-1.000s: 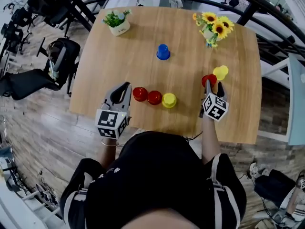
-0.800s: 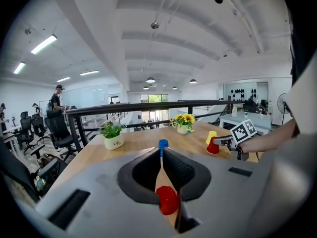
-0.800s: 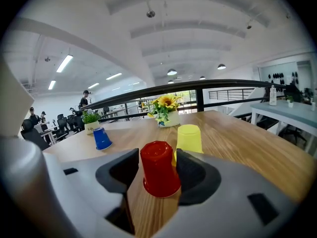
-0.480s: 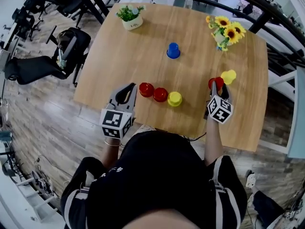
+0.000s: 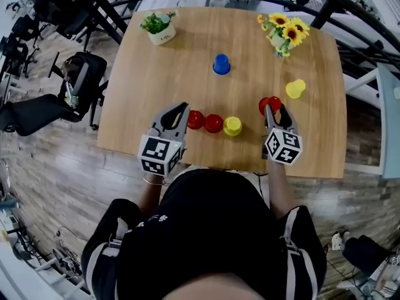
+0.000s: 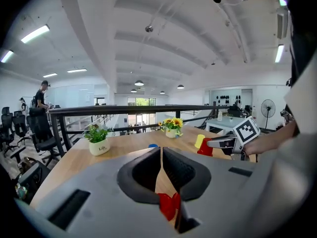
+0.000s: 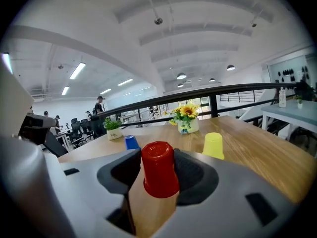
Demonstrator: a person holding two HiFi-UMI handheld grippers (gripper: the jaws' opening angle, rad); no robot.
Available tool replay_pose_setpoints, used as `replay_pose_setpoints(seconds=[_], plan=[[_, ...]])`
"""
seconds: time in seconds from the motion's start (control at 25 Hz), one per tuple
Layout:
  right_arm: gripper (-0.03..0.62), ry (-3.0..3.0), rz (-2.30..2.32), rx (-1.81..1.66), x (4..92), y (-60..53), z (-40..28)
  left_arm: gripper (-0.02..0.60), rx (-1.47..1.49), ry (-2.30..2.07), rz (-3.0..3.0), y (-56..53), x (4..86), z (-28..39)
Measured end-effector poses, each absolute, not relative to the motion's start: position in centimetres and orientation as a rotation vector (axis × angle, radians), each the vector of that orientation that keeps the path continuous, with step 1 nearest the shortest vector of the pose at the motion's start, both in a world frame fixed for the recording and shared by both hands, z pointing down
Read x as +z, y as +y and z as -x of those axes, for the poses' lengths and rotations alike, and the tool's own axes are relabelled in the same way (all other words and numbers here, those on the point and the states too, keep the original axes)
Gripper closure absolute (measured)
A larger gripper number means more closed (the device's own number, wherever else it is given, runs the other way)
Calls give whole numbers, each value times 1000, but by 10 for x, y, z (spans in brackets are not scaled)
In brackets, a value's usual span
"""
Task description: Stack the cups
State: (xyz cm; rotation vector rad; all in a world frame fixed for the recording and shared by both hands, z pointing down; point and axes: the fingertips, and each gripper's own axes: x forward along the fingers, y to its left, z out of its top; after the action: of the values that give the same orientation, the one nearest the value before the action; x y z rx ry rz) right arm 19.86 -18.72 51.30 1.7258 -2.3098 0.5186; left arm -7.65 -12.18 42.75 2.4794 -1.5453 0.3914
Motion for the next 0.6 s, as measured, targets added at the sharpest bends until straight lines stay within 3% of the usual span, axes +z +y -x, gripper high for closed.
replay_pose_setpoints(seconds=[0.4, 0.6], plan=[[382, -2487, -1454, 470, 482, -141, -82, 561, 374, -1463, -2509, -120, 436, 107], [382, -2487, -1438, 419, 475, -133, -61, 561, 353, -1455, -2505, -116, 440, 123]])
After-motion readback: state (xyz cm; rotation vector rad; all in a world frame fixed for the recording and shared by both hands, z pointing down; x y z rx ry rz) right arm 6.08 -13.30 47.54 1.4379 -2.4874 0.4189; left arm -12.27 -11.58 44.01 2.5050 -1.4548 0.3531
